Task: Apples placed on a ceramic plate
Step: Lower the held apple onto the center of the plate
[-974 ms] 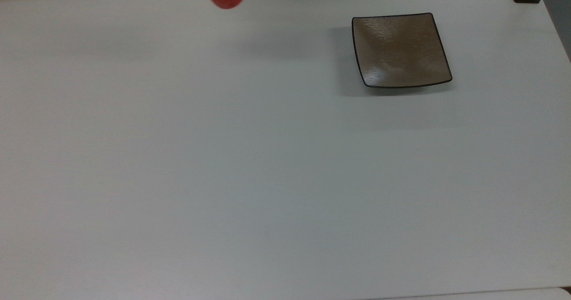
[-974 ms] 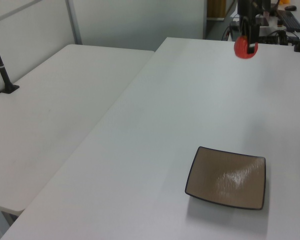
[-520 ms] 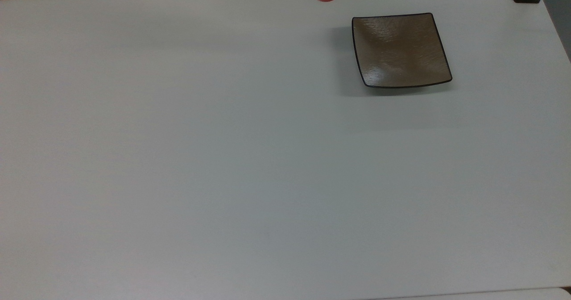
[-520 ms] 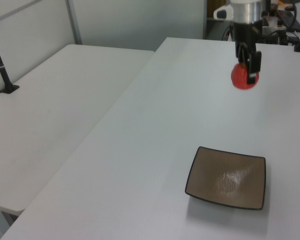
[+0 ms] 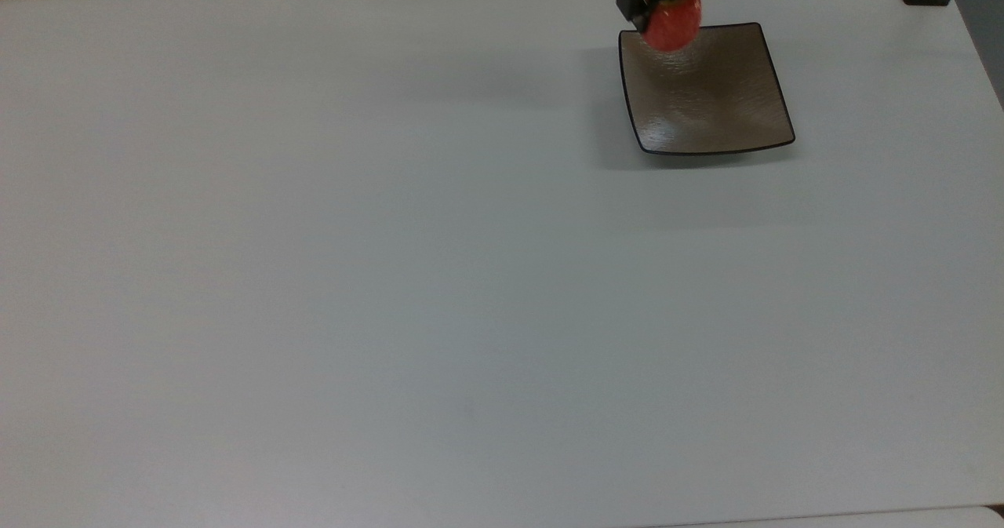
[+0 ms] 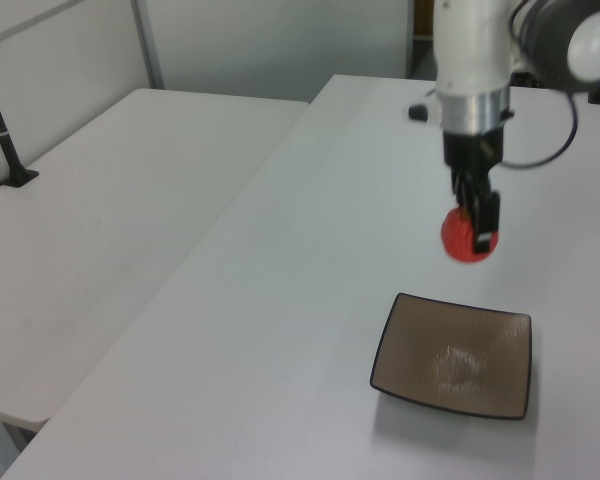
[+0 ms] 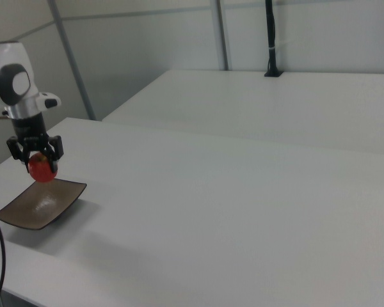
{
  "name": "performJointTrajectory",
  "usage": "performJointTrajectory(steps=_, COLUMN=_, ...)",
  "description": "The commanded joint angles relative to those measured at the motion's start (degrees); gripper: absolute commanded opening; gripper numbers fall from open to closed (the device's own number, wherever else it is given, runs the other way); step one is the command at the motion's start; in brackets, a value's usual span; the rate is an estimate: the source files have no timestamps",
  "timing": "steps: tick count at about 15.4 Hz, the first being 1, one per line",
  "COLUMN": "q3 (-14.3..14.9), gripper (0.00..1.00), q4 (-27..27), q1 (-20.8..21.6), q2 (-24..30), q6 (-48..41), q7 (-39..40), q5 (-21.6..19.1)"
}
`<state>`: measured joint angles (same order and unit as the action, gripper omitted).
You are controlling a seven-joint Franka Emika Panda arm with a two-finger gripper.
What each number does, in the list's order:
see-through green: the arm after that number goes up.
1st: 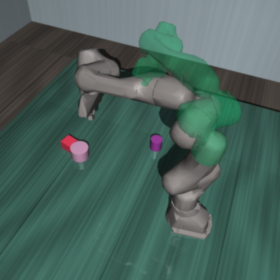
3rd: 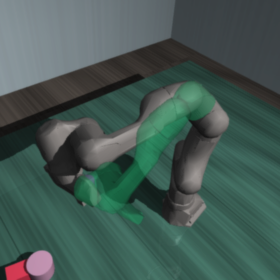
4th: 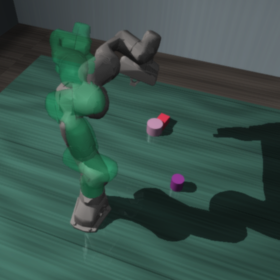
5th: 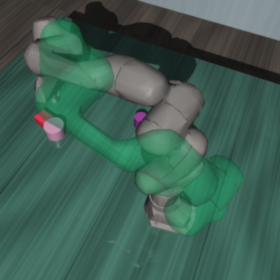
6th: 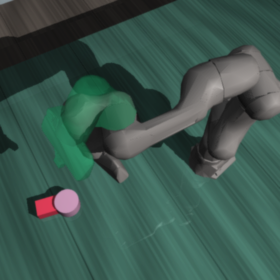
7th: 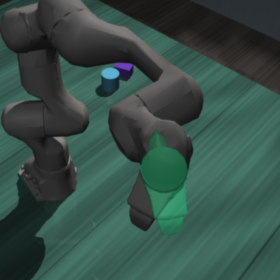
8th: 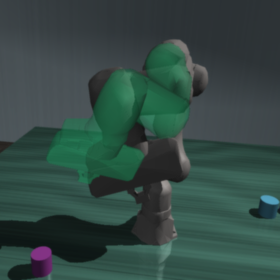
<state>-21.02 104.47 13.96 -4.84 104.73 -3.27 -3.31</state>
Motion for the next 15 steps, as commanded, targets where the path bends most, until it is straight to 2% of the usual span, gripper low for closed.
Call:
performJointTrajectory(steps=1, q3=0.6, gripper=0.19, q4=2.7, q1=3.5, q2=-4.2, q6=8.5, q7=-6.9, q5=1.4)
performJointTrajectory(steps=5, q3=0.6, gripper=0.19, q4=6.1, q1=5.7, q2=-7.4, q6=13.7, q7=-12.5, q5=4.2)
performJointTrajectory(steps=9, q3=0.6, gripper=0.19, q4=6.4, q1=6.2, q2=-10.3, q6=18.9, q7=-15.5, q5=5.8)
performJointTrajectory(steps=11, q3=0.6, gripper=0.26, q4=6.4, q1=6.9, q2=-10.9, q6=19.5, q7=-16.8, q5=7.3)
performJointTrajectory(steps=12, q3=0.6, gripper=0.4, q4=6.4, q1=7.1, q2=-11.5, q6=19.5, q7=-16.9, q5=7.7)
performJointTrajectory(steps=13, q3=0.6, gripper=0.58, q4=6.4, q1=7.1, q2=-11.7, q6=19.4, q7=-16.9, q5=7.9)
performJointTrajectory(steps=15, q3=0.6, gripper=0.89, q4=6.4, q1=7.2, q2=-11.8, q6=19.4, q7=-16.9, q5=7.9)
